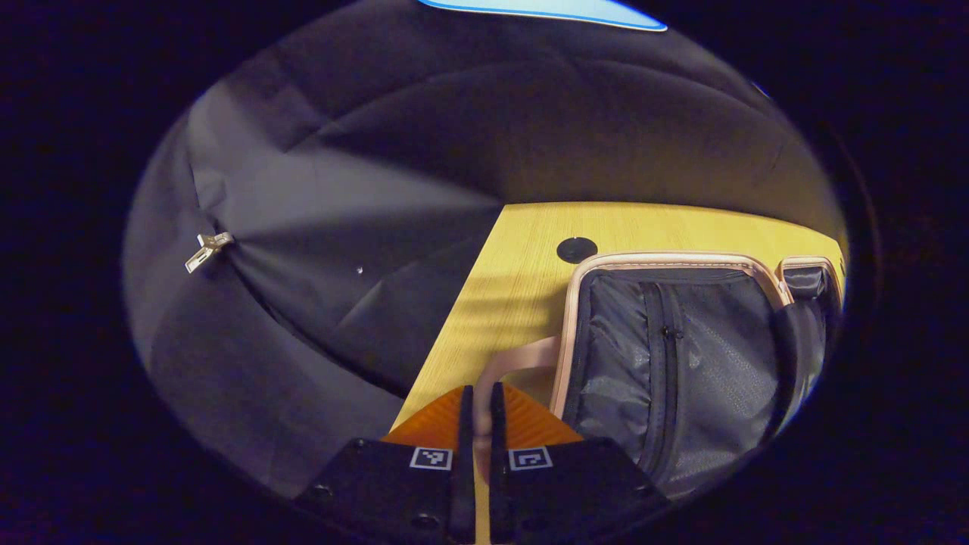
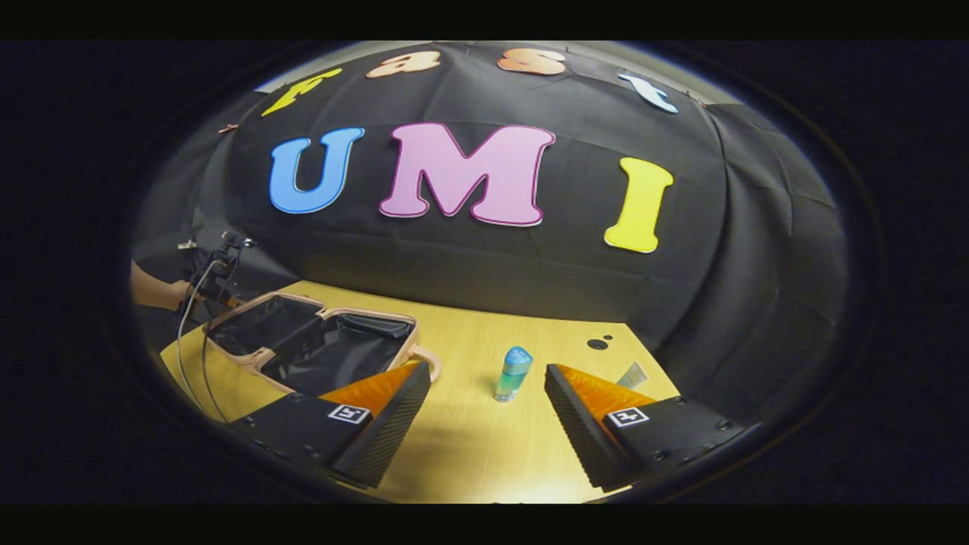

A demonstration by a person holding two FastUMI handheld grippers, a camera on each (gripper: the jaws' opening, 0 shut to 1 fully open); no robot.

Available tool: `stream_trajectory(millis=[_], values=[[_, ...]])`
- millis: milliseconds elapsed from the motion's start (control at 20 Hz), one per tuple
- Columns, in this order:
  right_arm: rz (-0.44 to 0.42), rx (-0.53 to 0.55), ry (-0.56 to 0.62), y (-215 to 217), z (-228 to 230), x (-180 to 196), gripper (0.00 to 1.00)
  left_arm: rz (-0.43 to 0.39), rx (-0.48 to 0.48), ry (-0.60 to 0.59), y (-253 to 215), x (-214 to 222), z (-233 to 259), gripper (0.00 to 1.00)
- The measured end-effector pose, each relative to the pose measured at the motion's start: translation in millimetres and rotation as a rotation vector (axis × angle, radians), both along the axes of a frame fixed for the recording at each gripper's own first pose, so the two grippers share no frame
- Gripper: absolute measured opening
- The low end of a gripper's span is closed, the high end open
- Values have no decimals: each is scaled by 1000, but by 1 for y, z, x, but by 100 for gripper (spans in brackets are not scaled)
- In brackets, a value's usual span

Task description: First open the suitcase, pack the skin care products into it, and then close the suitcase.

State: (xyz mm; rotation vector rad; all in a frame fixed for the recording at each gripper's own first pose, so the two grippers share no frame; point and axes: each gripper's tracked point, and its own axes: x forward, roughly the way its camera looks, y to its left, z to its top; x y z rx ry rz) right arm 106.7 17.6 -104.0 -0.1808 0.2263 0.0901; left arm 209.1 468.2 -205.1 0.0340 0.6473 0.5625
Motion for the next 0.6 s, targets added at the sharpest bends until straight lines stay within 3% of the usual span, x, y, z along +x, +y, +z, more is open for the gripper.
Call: stream_trajectory(millis=[100,200,250,350,500,600], values=[[-11,0,-8,-5,2,3,97,30,61,21,16,-6,3,20],[-40,23,-11,-13,5,7,97,14,86,-7,13,-8,24,34],[-48,48,-18,-15,8,8,97,-1,103,-33,10,-10,39,61],[-66,66,-35,-21,17,12,97,-23,149,-98,-6,-15,75,99],[-89,63,-66,-37,28,14,100,-27,174,-267,-56,-26,144,98],[-112,62,-86,-52,35,16,97,-78,143,-432,-111,-30,187,97]])
